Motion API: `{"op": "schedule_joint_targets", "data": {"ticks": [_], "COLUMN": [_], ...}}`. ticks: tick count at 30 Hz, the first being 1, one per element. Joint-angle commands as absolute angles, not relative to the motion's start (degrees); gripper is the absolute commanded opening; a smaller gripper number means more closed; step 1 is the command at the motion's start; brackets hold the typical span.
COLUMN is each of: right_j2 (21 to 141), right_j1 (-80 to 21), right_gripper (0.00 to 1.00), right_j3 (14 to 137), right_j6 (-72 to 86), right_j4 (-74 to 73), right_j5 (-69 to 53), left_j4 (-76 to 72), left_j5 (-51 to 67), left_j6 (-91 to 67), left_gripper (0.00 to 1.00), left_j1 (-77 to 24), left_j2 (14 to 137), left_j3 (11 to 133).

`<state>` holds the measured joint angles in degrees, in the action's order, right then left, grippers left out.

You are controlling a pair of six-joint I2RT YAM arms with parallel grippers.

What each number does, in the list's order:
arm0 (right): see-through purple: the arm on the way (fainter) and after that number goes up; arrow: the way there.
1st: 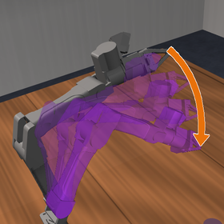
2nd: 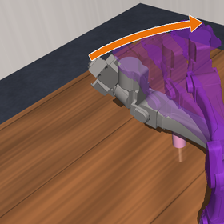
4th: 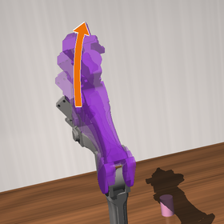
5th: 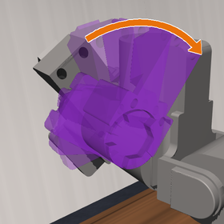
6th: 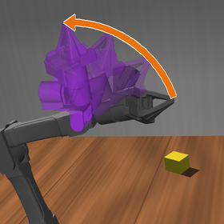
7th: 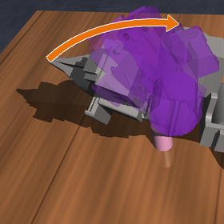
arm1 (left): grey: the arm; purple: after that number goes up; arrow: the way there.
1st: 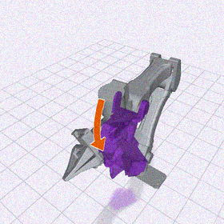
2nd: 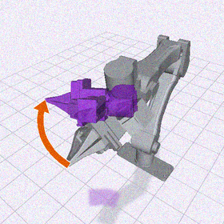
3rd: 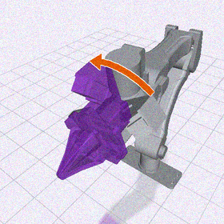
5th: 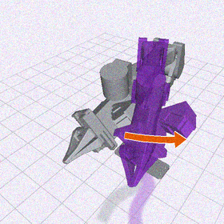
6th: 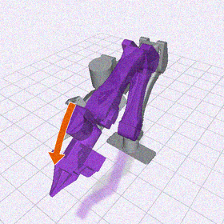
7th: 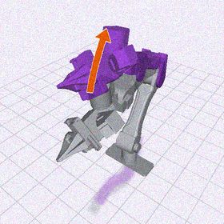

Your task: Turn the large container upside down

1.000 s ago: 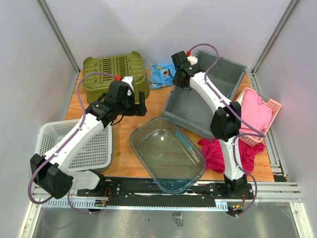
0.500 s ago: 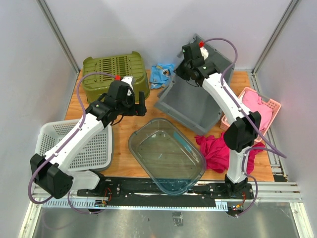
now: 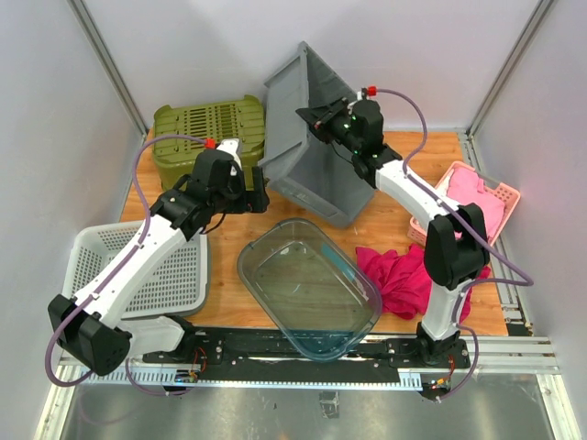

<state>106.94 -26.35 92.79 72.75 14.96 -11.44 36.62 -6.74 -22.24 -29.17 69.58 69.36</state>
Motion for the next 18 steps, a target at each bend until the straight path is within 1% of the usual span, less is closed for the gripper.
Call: {"op": "schedule_joint_targets", "data": {"ticks": [1,3,6,12,18], "right_j2": [106.3,105.8,104.3,100.9,96.6], "right_j1": [-21.8,-20.3,-18.5,-14.6,-9.8], "right_gripper": [0.01,0.01,0.01,0.01,0.01], "right_j3": [82.8,78.6,73.5,64.9,55.2], "right_j6": [85.8,90.0,93.2,97.5,99.1], "right_j4": [52.1,58.9,64.8,69.6,69.8], "right_j5": [-17.6,-18.5,-18.8,-17.7,-18.4], "left_j4": [35.5,35.0,34.6,34.3,33.9], "left_j5": [-5.5,-5.0,-4.9,-4.3,-3.3], "left_j6": [-23.0,-23.1,-23.2,-23.2,-23.1], "left_gripper": [0.99,0.99,0.99,0.99,0.99], "left_j1": [-29.2,-29.2,-29.2,-29.2,-29.2], "left_j2": [69.1,69.2,69.3,70.1,71.4], "left_j3": [69.8,70.0,70.3,71.1,72.0]}}
